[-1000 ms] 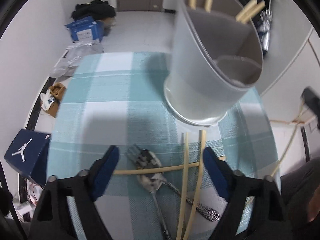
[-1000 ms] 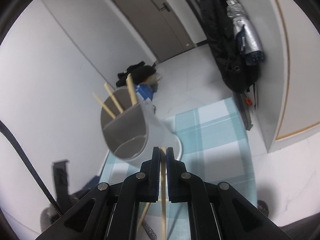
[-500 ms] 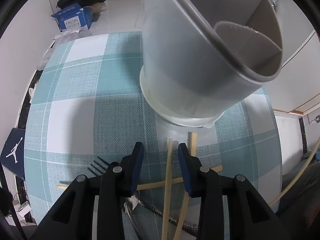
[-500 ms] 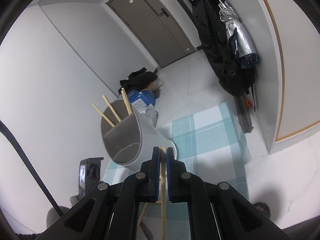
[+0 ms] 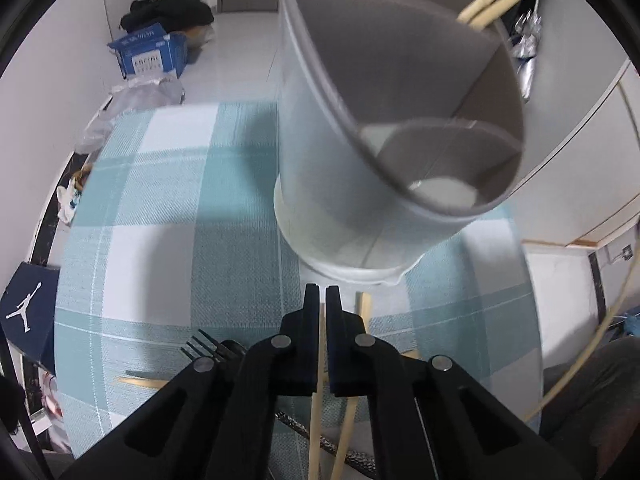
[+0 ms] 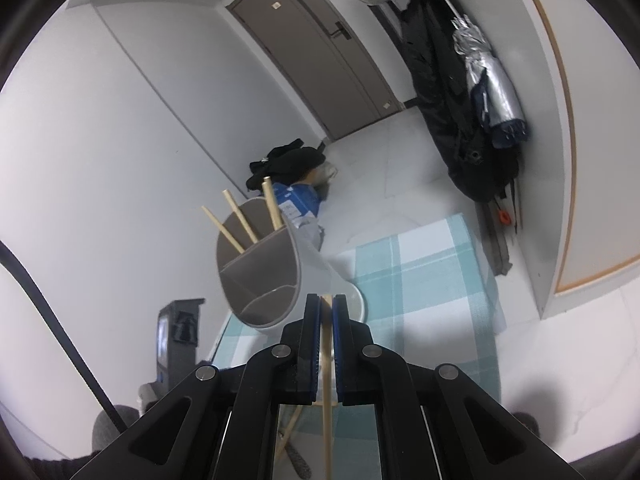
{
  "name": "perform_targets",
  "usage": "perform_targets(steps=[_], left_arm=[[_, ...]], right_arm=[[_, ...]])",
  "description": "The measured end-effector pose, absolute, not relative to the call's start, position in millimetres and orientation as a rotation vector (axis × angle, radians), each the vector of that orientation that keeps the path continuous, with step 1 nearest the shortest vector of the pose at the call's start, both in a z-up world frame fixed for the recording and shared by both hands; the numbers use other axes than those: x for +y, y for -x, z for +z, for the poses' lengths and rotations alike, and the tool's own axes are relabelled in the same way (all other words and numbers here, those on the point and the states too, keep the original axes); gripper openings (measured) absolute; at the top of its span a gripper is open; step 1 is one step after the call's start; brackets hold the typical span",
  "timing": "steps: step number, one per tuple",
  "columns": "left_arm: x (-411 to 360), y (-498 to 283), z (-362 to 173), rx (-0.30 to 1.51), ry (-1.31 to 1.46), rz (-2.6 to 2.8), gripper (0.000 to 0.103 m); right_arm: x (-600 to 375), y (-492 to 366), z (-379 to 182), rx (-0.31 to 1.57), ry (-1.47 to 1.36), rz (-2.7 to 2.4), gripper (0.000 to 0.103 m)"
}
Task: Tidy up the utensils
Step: 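Lift the chopsticks with both grippers and carry them toward the white holder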
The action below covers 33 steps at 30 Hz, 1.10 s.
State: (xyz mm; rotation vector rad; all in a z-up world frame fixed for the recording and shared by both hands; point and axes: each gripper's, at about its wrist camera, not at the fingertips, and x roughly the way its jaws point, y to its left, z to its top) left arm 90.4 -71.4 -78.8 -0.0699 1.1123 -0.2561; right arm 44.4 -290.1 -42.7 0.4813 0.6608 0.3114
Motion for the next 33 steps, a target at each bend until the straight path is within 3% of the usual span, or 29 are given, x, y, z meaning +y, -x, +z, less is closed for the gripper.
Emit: perform_targets(steps=[6,10,12,19,23,25,33], left_arm=[[-65,-89,-84,1.147,0.103,-0.271,0.002],[-71,-107,-98,1.199,0.094,-0.288,0.029],[-74,-106,-99,1.188,0.072,-0.289,0.034],[-78,-115,-114,1.236,0.034,-0.238,0.033],[-83,-117,-113,1.243,0.007,-0.247,0.005],[-83,-120,-114,1.246,0.012,-0.263,0.002],[-72,-108,-83,1.107,0.034,-0.227,0.001]], right_arm=[[-283,-40,-42,0.656,-0.472,0.316,0.005],[-280,-37,-41,0.653,-0.47,0.319,0.005],[-280,-36,-41,0.649,-0.464,0.316,0.005],[-285,-37,-40,0.645,-0.472,0.307,0.005],[-286,-36,-39,0.641,-0.478,0.309,0.005],[-286,-36,-38,0.641,-0.48,0.311,0.005],[-280,-32,-35,0.627,-0.449,0.313,0.005]])
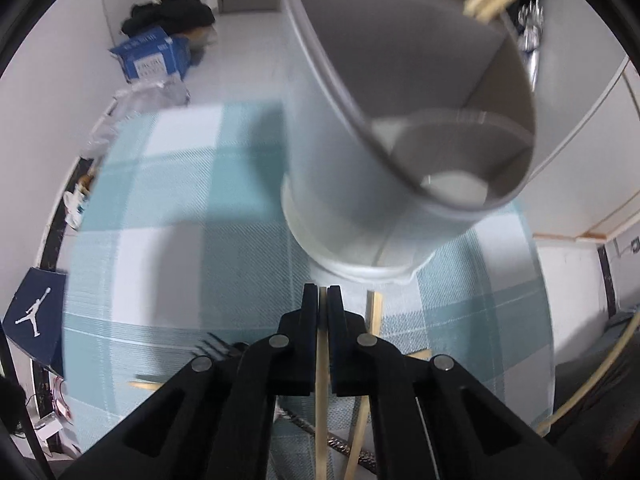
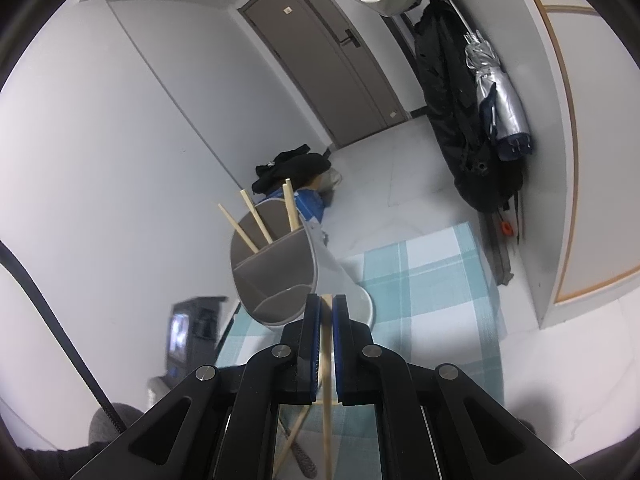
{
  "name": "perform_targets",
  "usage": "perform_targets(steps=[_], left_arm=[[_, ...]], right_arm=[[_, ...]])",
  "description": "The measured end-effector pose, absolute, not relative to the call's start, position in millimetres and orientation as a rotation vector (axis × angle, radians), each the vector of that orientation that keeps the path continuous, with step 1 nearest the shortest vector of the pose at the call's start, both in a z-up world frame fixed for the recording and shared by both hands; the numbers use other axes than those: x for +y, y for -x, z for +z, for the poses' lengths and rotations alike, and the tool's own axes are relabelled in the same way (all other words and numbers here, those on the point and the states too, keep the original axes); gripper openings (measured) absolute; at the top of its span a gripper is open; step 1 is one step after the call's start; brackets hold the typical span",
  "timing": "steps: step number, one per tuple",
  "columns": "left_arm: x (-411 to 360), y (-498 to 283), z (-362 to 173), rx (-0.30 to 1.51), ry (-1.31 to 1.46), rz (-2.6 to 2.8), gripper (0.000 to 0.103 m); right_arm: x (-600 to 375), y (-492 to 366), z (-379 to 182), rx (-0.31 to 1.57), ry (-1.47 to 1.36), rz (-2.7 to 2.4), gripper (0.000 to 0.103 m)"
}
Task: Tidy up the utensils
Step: 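Lift the chopsticks with both grippers and carry them toward the white holder, then lower the chopsticks into the holder with both grippers and open them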
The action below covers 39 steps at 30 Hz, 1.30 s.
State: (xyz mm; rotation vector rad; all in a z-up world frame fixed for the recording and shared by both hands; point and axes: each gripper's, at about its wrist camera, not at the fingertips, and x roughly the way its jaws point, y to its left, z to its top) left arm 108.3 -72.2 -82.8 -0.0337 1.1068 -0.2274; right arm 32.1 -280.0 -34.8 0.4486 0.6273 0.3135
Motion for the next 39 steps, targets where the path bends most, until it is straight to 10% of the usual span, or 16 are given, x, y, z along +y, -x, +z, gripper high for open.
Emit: perform_targets(steps=[39], left_arm=[[-25,-65,75,0.63,0.193,-0.343,0.001]], right_arm=[[-214,-30,44,0.424,-0.197,0.401,0.005]])
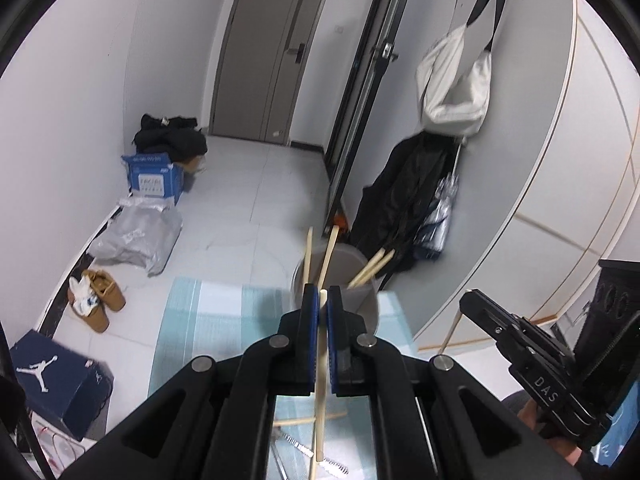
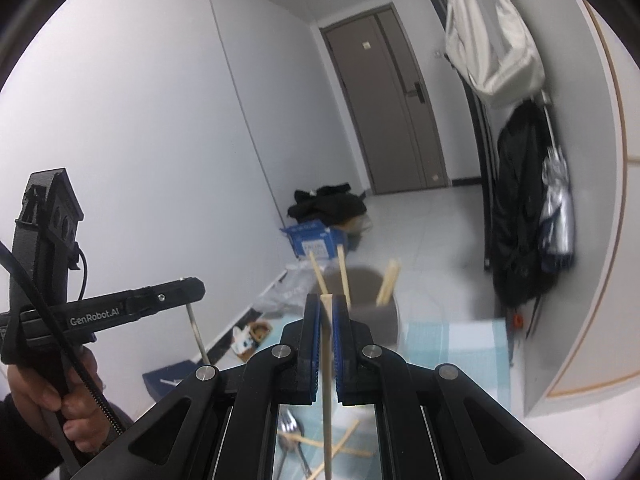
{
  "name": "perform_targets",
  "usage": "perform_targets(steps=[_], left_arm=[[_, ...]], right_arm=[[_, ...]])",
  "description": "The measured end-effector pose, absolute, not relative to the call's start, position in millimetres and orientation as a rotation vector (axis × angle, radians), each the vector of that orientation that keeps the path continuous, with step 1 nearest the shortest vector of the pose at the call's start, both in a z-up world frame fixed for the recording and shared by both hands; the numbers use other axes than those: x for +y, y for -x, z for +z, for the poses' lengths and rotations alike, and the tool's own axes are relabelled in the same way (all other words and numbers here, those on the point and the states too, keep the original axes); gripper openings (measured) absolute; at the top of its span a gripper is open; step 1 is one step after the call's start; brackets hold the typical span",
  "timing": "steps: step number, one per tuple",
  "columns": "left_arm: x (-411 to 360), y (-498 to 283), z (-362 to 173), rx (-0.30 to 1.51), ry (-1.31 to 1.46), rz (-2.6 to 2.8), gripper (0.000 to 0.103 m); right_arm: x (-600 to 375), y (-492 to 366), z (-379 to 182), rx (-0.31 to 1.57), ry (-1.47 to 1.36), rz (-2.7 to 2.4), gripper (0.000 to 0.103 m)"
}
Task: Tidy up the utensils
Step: 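Lower the chopsticks into the holder with both grippers and open them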
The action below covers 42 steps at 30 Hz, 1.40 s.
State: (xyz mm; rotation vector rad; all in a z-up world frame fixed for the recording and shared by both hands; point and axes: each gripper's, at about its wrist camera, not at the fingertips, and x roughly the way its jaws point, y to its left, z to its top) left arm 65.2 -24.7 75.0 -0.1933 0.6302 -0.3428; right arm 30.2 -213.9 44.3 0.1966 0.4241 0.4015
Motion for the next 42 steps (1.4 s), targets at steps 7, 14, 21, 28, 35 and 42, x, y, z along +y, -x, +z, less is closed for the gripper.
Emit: perform_targets(steps=[7,14,21,28,35,42], left_arm=[[-27,-81,105,0.559,0.211,-0.37,0.001],[-22,-109,124,0.509,0.272,-0.376,0.001],[-21,-141,128,0.482,0.334,-0.373,0.001],[-24,-157,113,0.458,0.275,-0.322,0.001],[-25,-166,101,0.45,0.227,-0.32,0.001],[-39,-169,85,0.438,0.175,-0.338,0.001]], right_arm=[[-215,-62,87,0.359,-0.203,0.421,0.005],[-220,-98,119,0.305,-0.211,0.428,0.005],[-225,-137,132,0.284,-0.222,0.419,0.005],[-227,-165,127,0.271,-0.239,0.392,0.005],[-224,-181,107,0.257,-0.26,0.381,0.005],[-218,-187,81,0.291,-0.244,0.379,0.005]])
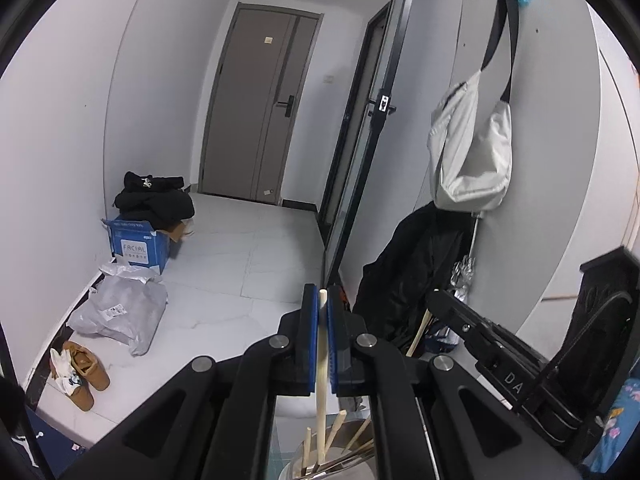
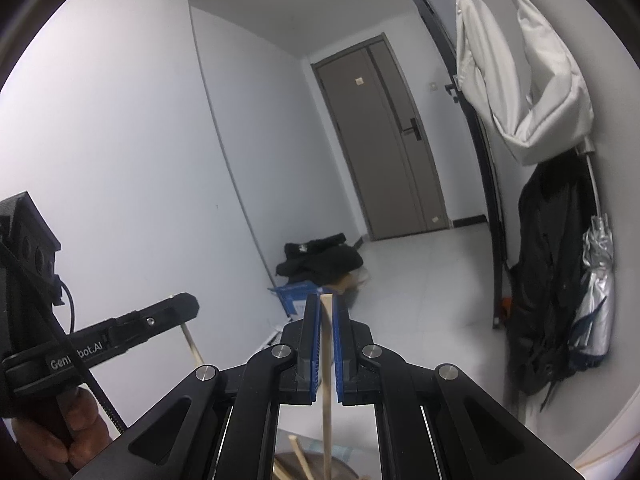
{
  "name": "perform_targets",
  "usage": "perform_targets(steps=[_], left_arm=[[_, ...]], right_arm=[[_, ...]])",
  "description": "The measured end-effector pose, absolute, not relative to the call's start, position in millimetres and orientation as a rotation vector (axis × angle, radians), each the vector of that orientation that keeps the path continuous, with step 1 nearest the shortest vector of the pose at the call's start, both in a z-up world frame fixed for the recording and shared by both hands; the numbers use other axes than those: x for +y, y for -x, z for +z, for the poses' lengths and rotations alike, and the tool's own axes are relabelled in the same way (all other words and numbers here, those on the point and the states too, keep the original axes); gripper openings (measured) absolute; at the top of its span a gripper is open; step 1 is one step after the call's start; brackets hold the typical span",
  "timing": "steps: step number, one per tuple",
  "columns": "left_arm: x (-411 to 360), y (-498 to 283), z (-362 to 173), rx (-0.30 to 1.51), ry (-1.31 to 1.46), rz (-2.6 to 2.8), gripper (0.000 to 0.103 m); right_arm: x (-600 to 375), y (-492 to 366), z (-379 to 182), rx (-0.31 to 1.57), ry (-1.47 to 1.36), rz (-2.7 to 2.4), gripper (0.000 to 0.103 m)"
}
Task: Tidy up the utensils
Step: 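Lower the chopsticks into the holder with both grippers and open them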
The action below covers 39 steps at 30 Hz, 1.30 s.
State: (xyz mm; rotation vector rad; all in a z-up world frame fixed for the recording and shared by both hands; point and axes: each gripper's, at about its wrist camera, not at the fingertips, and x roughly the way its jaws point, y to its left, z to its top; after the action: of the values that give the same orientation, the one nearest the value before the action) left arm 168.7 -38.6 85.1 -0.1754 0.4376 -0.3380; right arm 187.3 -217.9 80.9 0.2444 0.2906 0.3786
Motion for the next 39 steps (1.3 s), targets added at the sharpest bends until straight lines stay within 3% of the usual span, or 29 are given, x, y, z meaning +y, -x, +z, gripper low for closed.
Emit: perform_targets(steps=[27,30,32,35,39], left_arm=[[-53,-160,53,0.686,0.076,-0.468,0.003],[-50,-157,54,0.708,0.088,-0.446,0.013],[-43,-154,54,0.712,0.109,-0.433,0.032],[-30,-143,57,0.681,0.157,-0.391,0.049],[-24,-131,61,0.662,0.156,-0.316,0.063]], right_arm=[[-208,-164,40,0.433,-0.113,0.424,0.008],[-215,-159,43,0.447,-0.132,0.42,0.01],[-220,-155,44,0.453,-0.143,0.406,0.019],[-229,-145,47,0.446,-0.157,0.391,0.025],[-235,-126,53,0.433,-0.156,0.374,0.033]])
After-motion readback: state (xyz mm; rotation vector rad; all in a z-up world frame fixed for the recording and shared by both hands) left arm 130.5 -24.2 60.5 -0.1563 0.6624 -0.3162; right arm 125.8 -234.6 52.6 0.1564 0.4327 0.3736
